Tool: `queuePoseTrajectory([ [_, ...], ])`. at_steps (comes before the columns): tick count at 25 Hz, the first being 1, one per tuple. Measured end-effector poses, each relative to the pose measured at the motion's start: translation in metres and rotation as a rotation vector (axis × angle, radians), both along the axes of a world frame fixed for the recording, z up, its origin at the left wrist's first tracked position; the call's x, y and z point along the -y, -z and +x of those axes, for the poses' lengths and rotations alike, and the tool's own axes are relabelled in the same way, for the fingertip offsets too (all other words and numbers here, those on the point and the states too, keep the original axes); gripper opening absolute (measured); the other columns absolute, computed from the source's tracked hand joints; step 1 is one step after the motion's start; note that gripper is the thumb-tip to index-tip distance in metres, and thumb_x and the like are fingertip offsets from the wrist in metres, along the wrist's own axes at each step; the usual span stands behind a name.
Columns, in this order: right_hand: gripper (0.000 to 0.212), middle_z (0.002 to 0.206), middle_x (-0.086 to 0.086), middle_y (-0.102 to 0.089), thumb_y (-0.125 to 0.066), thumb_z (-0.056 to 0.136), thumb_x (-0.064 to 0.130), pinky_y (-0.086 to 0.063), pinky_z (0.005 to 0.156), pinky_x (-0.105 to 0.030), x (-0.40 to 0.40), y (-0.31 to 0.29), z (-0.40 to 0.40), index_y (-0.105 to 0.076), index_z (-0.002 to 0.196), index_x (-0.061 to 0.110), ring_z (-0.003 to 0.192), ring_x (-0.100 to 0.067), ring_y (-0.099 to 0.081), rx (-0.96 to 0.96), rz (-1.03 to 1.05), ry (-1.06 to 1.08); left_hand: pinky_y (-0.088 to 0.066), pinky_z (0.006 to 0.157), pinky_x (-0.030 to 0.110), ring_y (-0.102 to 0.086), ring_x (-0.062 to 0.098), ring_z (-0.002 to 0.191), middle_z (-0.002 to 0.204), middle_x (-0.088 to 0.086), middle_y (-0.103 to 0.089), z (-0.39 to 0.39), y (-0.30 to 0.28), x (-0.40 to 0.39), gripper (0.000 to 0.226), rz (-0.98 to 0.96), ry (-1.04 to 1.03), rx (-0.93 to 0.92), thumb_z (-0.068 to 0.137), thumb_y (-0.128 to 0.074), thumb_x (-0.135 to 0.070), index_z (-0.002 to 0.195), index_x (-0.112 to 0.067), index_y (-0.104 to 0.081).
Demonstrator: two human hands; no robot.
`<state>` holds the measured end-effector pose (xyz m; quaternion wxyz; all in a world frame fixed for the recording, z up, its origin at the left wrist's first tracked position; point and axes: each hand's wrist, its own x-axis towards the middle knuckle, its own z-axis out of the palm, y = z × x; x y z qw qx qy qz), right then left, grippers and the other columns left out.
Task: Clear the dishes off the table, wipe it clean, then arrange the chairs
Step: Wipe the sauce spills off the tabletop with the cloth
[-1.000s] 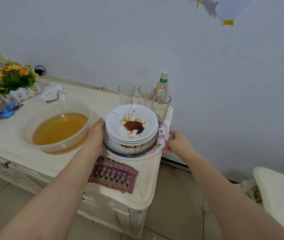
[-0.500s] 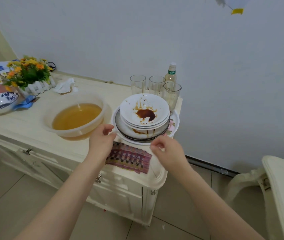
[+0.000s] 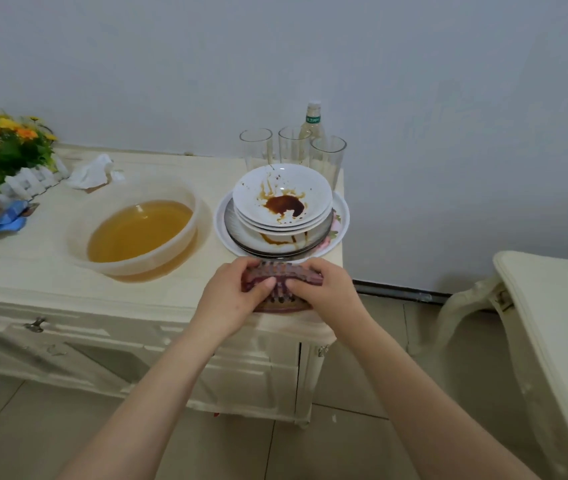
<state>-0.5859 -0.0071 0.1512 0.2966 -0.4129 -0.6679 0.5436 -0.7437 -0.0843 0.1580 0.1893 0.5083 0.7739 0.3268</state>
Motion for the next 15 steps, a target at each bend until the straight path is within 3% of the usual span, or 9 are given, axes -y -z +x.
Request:
queuePoseTrajectory([
  [2, 0.031, 0.085, -0.019, -0.063, -0.07, 0.072, 0.017, -0.055, 0.076, -0.045, 0.004, -0.008, 0.023, -0.06, 0.093, -0.004, 0.08, -0.028, -0.063, -0.23, -0.216, -0.006, -0.05, 0.078, 0.031, -0.061, 0.015, 0.09, 0.102, -0.001, -0.063, 0.019, -0.011, -0.004, 0.053, -0.026, 0.099, 0.079, 0.079, -0.066, -0.053, 0.119, -0.02, -0.055],
  [5, 0.035, 0.092, -0.019, -0.064, -0.069, 0.073, 0.013, -0.056, 0.071, -0.04, 0.008, -0.018, 0.066, -0.057, 0.101, -0.006, 0.084, -0.029, -0.065, -0.385, -0.306, -0.002, -0.054, 0.082, 0.029, -0.067, 0.009, 0.089, 0.104, -0.003, -0.067, 0.059, -0.024, -0.012, 0.058, -0.059, 0.218, 0.368, 0.077, -0.069, -0.051, 0.123, -0.019, -0.054],
  [9, 0.034, 0.097, -0.021, -0.065, -0.066, 0.078, 0.011, -0.055, 0.073, -0.042, 0.028, -0.021, 0.163, -0.058, 0.106, -0.008, 0.086, -0.033, -0.065, -0.499, -0.318, 0.134, -0.057, 0.079, 0.03, -0.07, 0.018, 0.089, 0.1, 0.009, -0.072, 0.148, -0.025, -0.028, 0.036, -0.15, 0.399, 0.7, 0.085, -0.069, -0.021, 0.117, -0.009, -0.06],
  [12, 0.031, 0.092, -0.012, -0.067, -0.067, 0.076, 0.02, -0.053, 0.07, -0.032, 0.061, -0.014, 0.256, -0.062, 0.101, 0.001, 0.082, -0.021, -0.065, -0.367, -0.169, 0.377, -0.059, 0.076, 0.038, -0.069, 0.029, 0.086, 0.099, 0.018, -0.071, 0.243, -0.016, -0.028, 0.027, -0.257, 0.548, 0.809, 0.086, -0.065, -0.005, 0.112, -0.001, -0.061],
  [15, 0.042, 0.108, 0.003, -0.063, -0.071, 0.072, 0.023, -0.042, 0.079, -0.015, 0.106, -0.003, 0.357, -0.06, 0.112, 0.016, 0.093, 0.003, -0.056, 0.059, 0.125, 0.619, -0.058, 0.064, 0.031, -0.068, 0.023, 0.075, 0.088, 0.014, -0.071, 0.347, -0.002, -0.009, 0.024, -0.271, 0.668, 0.721, 0.081, -0.065, 0.007, 0.104, 0.0, -0.063],
])
